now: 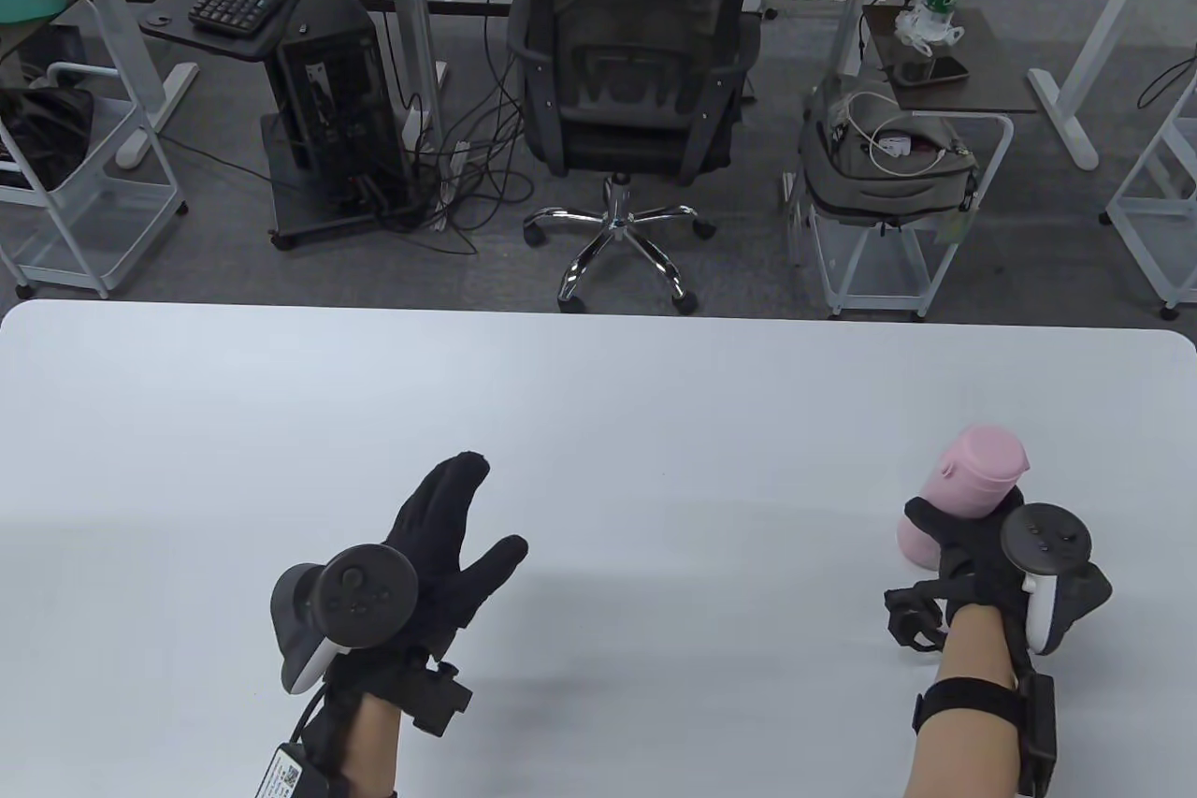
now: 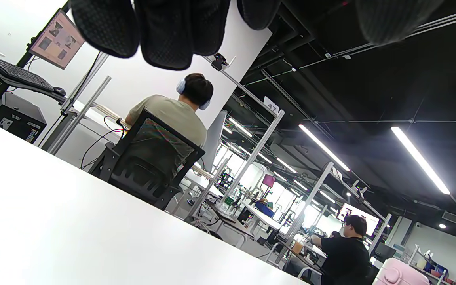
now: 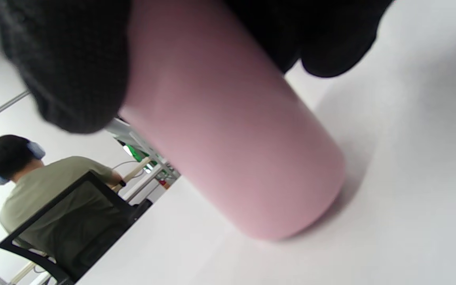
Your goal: Close thermos by twisting cap
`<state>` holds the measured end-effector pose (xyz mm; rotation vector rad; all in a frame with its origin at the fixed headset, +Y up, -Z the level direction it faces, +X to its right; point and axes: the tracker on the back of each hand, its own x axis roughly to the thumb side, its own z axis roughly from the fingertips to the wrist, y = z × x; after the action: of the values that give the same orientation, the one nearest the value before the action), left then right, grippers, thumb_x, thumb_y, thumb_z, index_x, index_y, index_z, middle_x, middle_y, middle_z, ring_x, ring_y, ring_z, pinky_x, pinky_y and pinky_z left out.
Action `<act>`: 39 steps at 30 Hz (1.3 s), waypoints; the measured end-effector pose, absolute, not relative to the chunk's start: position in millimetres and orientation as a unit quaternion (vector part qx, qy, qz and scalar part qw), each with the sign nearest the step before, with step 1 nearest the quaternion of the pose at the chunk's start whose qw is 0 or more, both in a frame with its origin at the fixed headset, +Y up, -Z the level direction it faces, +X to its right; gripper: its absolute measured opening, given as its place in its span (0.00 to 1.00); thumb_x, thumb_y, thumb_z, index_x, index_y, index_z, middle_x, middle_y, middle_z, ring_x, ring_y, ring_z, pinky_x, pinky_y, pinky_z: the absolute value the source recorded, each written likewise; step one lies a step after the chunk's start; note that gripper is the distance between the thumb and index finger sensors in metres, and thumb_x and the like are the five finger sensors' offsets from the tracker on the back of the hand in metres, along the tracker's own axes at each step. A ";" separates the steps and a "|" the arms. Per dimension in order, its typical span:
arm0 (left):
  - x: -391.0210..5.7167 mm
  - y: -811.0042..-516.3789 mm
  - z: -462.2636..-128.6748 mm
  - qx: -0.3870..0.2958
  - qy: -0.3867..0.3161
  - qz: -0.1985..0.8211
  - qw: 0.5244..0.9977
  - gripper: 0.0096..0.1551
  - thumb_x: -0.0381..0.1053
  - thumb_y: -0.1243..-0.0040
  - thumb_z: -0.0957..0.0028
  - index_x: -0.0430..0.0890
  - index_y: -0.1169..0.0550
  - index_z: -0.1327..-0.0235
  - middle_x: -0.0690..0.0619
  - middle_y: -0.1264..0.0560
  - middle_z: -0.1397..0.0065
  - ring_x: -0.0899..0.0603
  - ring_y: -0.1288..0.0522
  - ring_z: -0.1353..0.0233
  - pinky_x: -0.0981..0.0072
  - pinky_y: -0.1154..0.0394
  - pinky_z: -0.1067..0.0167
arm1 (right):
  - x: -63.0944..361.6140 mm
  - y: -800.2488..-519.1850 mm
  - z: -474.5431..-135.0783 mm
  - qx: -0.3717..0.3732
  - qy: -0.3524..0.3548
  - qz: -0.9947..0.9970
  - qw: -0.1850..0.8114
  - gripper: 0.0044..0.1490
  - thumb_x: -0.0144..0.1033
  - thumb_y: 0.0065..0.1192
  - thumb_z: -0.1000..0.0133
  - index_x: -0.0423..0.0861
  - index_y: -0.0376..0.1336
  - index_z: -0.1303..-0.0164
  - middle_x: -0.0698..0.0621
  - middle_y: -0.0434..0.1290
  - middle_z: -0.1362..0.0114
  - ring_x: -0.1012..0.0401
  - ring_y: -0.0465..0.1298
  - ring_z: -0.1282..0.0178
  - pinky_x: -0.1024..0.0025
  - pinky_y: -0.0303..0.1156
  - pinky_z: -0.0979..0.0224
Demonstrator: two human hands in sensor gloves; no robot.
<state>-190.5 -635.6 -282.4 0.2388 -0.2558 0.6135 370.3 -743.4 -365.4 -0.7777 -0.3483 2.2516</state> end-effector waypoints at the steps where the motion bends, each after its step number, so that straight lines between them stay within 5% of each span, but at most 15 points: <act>1: -190.2 -635.9 -282.4 0.116 -0.125 0.299 0.939 0.54 0.78 0.49 0.41 0.52 0.46 0.09 0.40 0.39 0.11 0.34 0.34 0.17 0.35 0.33 0.25 | 370.6 -744.5 -363.9 -0.302 -0.139 0.871 0.363 0.72 0.48 0.77 0.65 0.35 0.42 0.19 0.35 0.57 0.21 0.42 0.69 0.28 0.51 0.71 0.27; 10: -187.6 -637.8 -283.5 0.105 -0.122 0.287 0.944 0.54 0.78 0.49 0.41 0.52 0.47 0.09 0.40 0.40 0.11 0.34 0.34 0.17 0.34 0.33 0.25 | 370.7 -748.0 -363.3 -0.299 -0.131 0.867 0.376 0.72 0.49 0.75 0.61 0.32 0.41 0.17 0.31 0.56 0.20 0.37 0.66 0.25 0.40 0.68 0.27; 13: -188.3 -637.4 -283.4 0.107 -0.119 0.286 0.945 0.54 0.78 0.49 0.41 0.52 0.46 0.09 0.39 0.40 0.11 0.34 0.35 0.16 0.34 0.34 0.25 | 370.1 -745.7 -358.3 -0.275 -0.114 0.873 0.385 0.71 0.51 0.73 0.53 0.29 0.37 0.16 0.27 0.51 0.17 0.32 0.62 0.22 0.34 0.64 0.27; 16: -186.8 -636.7 -282.5 0.111 -0.116 0.284 0.945 0.54 0.78 0.49 0.41 0.52 0.47 0.09 0.39 0.41 0.10 0.32 0.37 0.15 0.33 0.36 0.25 | 364.0 -730.6 -342.4 -0.258 -0.126 0.881 0.377 0.69 0.54 0.70 0.44 0.26 0.35 0.17 0.22 0.45 0.16 0.26 0.54 0.21 0.25 0.58 0.28; 19: -181.3 -633.3 -278.8 0.126 -0.111 0.247 0.954 0.53 0.77 0.49 0.41 0.52 0.47 0.09 0.37 0.45 0.09 0.28 0.43 0.14 0.31 0.40 0.24 | 349.3 -700.9 -324.5 -0.222 -0.180 0.896 0.340 0.80 0.59 0.70 0.46 0.21 0.29 0.17 0.14 0.36 0.18 0.18 0.44 0.24 0.18 0.51 0.32; 22: -174.2 -628.5 -269.8 0.170 -0.079 0.126 0.974 0.54 0.78 0.50 0.41 0.53 0.49 0.09 0.38 0.50 0.08 0.27 0.49 0.13 0.30 0.44 0.23 | 306.3 -655.0 -294.5 -0.142 -0.270 0.926 0.222 0.82 0.60 0.69 0.44 0.19 0.25 0.17 0.10 0.28 0.20 0.15 0.36 0.28 0.15 0.46 0.35; 26: -167.4 -636.3 -261.6 0.183 -0.060 0.000 0.981 0.56 0.79 0.51 0.43 0.54 0.51 0.09 0.38 0.55 0.08 0.27 0.55 0.14 0.29 0.47 0.23 | 220.0 -632.2 -274.8 0.006 -0.270 0.957 0.106 0.73 0.62 0.63 0.39 0.24 0.33 0.12 0.16 0.34 0.15 0.18 0.38 0.24 0.15 0.45 0.34; 32: -185.2 -687.0 -271.8 0.106 -0.037 -0.029 0.993 0.58 0.80 0.53 0.44 0.54 0.57 0.10 0.39 0.59 0.08 0.27 0.58 0.14 0.29 0.49 0.23 | 113.3 -680.6 -286.5 0.108 -0.140 0.984 0.036 0.68 0.64 0.53 0.35 0.25 0.32 0.11 0.17 0.33 0.15 0.19 0.39 0.23 0.16 0.46 0.33; 36: -197.8 -713.1 -283.5 0.075 -0.038 -0.109 0.990 0.59 0.82 0.53 0.46 0.58 0.58 0.11 0.41 0.60 0.08 0.27 0.58 0.14 0.28 0.50 0.23 | 96.8 -715.5 -290.2 0.134 -0.097 0.986 -0.009 0.69 0.64 0.54 0.36 0.24 0.33 0.12 0.17 0.35 0.15 0.19 0.40 0.23 0.15 0.46 0.34; 39: -197.5 -722.9 -291.2 0.037 -0.027 -0.075 0.996 0.62 0.84 0.52 0.49 0.59 0.61 0.12 0.42 0.63 0.08 0.27 0.61 0.14 0.27 0.52 0.23 | 94.1 -725.5 -290.2 0.136 -0.084 0.987 -0.016 0.70 0.65 0.54 0.36 0.23 0.33 0.12 0.17 0.36 0.15 0.18 0.41 0.23 0.15 0.47 0.34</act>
<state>-197.5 -722.9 -291.2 0.0745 -0.0546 -0.1508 94.1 -725.5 -290.2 0.4305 -0.2673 3.1338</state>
